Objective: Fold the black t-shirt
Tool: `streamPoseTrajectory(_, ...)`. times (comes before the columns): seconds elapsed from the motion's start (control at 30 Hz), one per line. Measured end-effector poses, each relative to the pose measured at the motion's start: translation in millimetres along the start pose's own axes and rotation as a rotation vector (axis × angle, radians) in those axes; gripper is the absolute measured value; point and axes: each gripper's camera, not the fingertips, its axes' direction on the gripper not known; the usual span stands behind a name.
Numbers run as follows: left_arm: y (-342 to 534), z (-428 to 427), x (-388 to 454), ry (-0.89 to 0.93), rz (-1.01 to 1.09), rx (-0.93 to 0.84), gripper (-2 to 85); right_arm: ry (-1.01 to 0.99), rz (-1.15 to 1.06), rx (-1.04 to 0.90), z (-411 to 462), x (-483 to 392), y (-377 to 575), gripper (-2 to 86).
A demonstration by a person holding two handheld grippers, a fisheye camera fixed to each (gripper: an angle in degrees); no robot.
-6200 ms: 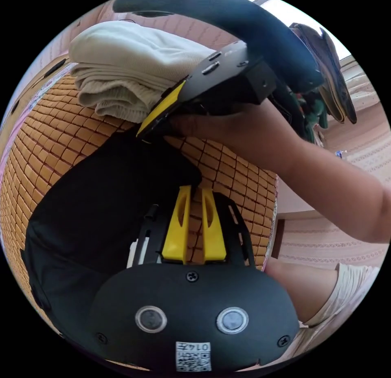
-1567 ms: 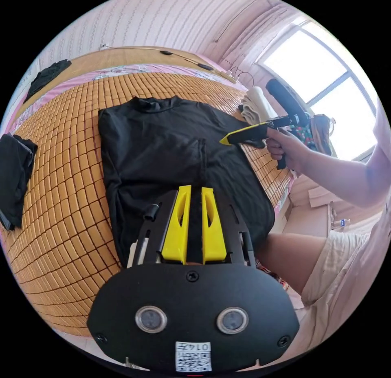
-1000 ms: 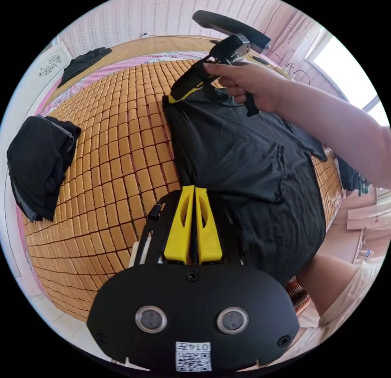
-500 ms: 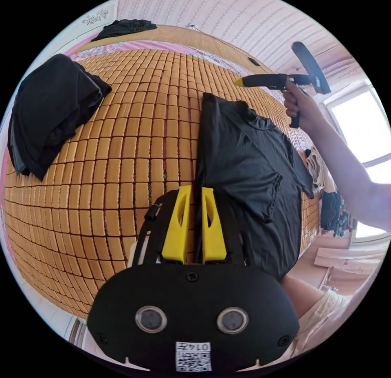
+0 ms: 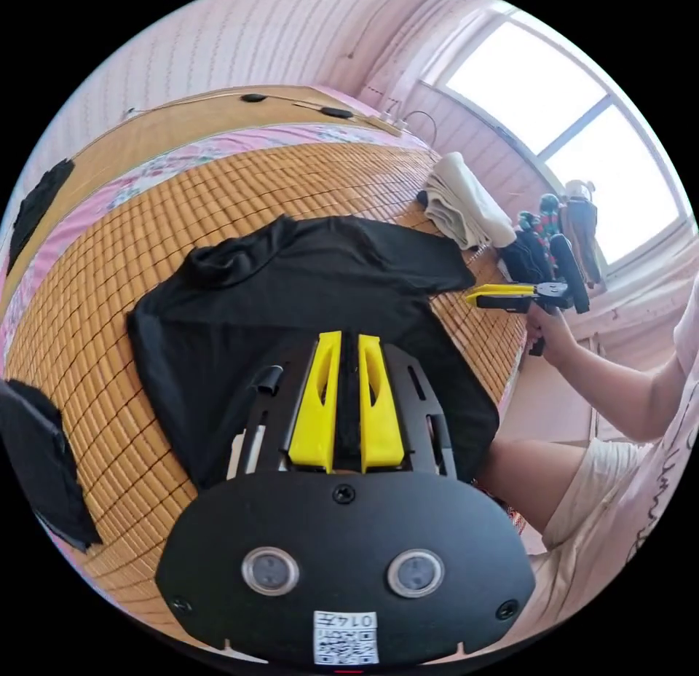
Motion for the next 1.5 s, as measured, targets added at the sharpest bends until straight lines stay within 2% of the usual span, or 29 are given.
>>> streamPoseTrajectory(0.1,-52,47,51,0.006,0.142,-0.022,6.4,0.032,0.088,0.022,-13,26,-10,9.8)
streamPoseTrajectory(0.27,-130,118,127,0.053,0.321,-0.023,7.4,-0.058,0.204,-0.024,-14,55,-25,8.7)
streamPoseTrajectory(0.4,-184,185,181,0.052,0.434,-0.086,7.9,-0.078,0.191,-0.062,-27,53,-29,7.1)
streamPoseTrajectory(0.57,-222,255,220,-0.001,0.481,-0.176,8.0,-0.082,0.146,-0.076,-51,47,-32,6.9)
streamPoseTrajectory(0.77,-234,309,255,-0.031,0.509,-0.195,9.3,-0.113,0.133,-0.04,-81,45,-24,7.0)
streamPoseTrajectory(0.9,-227,345,270,-0.063,0.54,-0.271,9.6,-0.101,0.113,-0.04,-98,41,-22,7.0)
streamPoseTrajectory(1.0,-216,348,272,-0.07,0.582,-0.19,9.6,-0.111,0.102,-0.038,-109,41,-19,6.9)
streamPoseTrajectory(1.17,-210,354,267,-0.045,0.567,-0.155,9.2,-0.124,0.099,-0.041,-124,43,-14,6.7)
streamPoseTrajectory(1.37,-207,357,263,-0.025,0.548,-0.163,6.5,-0.101,0.074,-0.043,-141,37,-7,6.7)
streamPoseTrajectory(1.5,-206,356,255,0.034,0.54,-0.179,1.3,-0.107,0.073,-0.04,-150,39,1,6.7)
